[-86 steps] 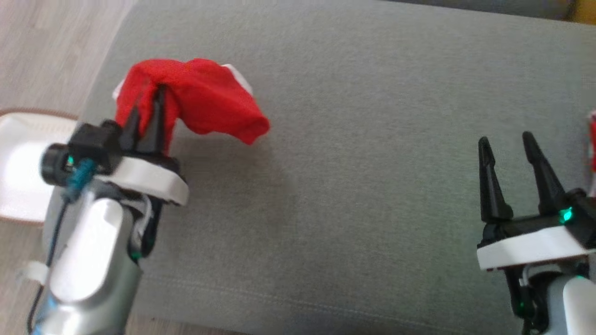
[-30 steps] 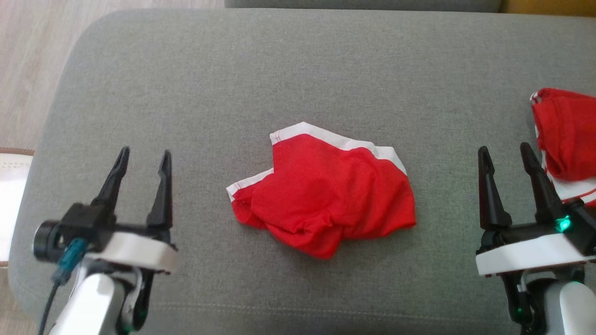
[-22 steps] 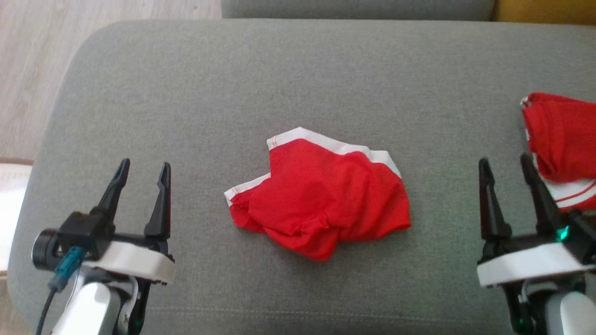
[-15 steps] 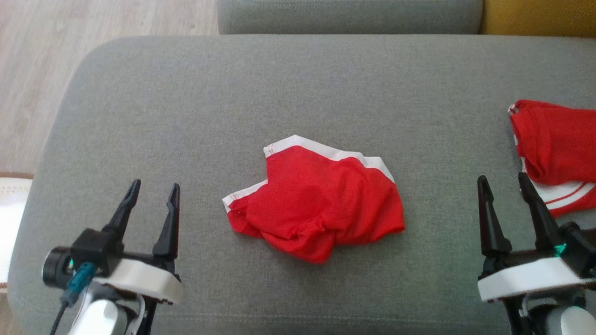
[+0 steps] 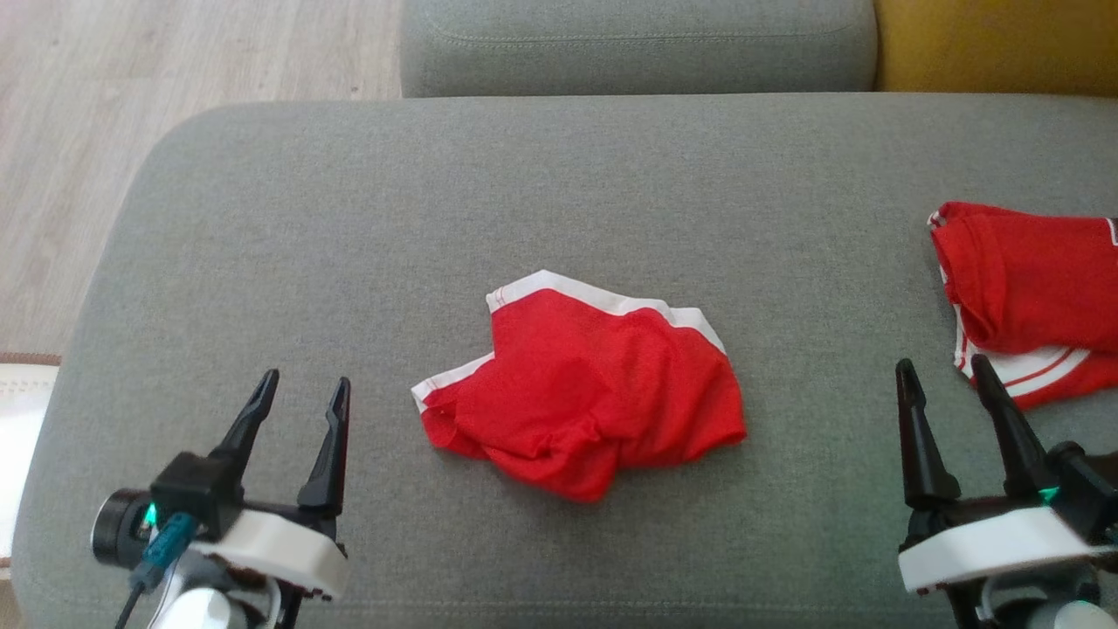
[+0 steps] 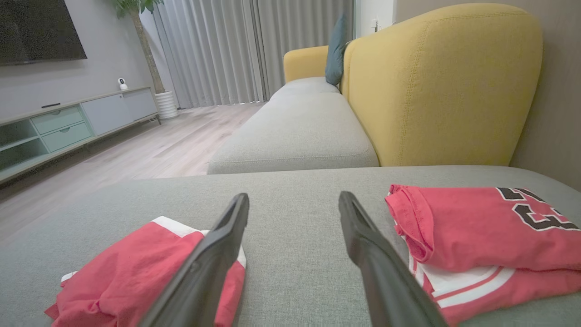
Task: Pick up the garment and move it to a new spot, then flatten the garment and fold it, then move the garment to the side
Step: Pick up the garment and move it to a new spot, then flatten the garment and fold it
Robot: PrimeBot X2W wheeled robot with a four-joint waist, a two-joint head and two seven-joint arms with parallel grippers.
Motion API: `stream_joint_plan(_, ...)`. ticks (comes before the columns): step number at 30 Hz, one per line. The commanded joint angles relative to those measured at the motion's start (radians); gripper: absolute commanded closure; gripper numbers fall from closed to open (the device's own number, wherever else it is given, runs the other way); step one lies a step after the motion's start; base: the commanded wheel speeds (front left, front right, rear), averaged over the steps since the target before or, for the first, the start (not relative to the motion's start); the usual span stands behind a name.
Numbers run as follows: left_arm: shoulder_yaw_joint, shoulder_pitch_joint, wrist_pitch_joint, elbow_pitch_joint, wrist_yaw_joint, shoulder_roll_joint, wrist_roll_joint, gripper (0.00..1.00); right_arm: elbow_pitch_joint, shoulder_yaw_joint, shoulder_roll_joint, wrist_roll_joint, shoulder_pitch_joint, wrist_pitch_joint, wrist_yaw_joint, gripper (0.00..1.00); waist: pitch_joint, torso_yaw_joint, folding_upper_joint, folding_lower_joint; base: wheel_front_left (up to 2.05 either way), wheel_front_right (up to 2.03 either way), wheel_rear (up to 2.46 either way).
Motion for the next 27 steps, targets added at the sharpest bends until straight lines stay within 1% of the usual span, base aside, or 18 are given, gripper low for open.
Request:
stream_joint_plan(1,0.043,-0.036,0.002,-0.037,0.008,0.029,0.007,0.00,-0.042,0.021,-0.007,0.005,-0.023,0.004,-0.001,0.00,0.000,0.000,0.0000,0.0001,0.00,0.00,0.00)
stream_joint_plan(11,0.042,-0.037,0.002,-0.044,0.020,0.033,0.005,0.00,-0.039,0.026,-0.007,0.011,-0.024,0.005,-0.001,0.00,0.001,-0.001,0.0000,0.0001,0.00,0.00,0.00)
stream_joint_plan(23,0.038,-0.057,-0.002,-0.049,0.022,0.034,0.004,0.00,-0.034,0.028,-0.007,0.010,-0.037,0.006,-0.001,0.00,0.027,0.003,0.0000,0.0001,0.00,0.00,0.00)
stream_joint_plan(27,0.040,-0.079,-0.008,-0.055,0.021,0.033,0.011,0.00,0.006,0.029,-0.007,0.010,-0.055,0.011,-0.001,0.00,0.053,0.011,0.0000,0.0001,0.00,0.00,0.00)
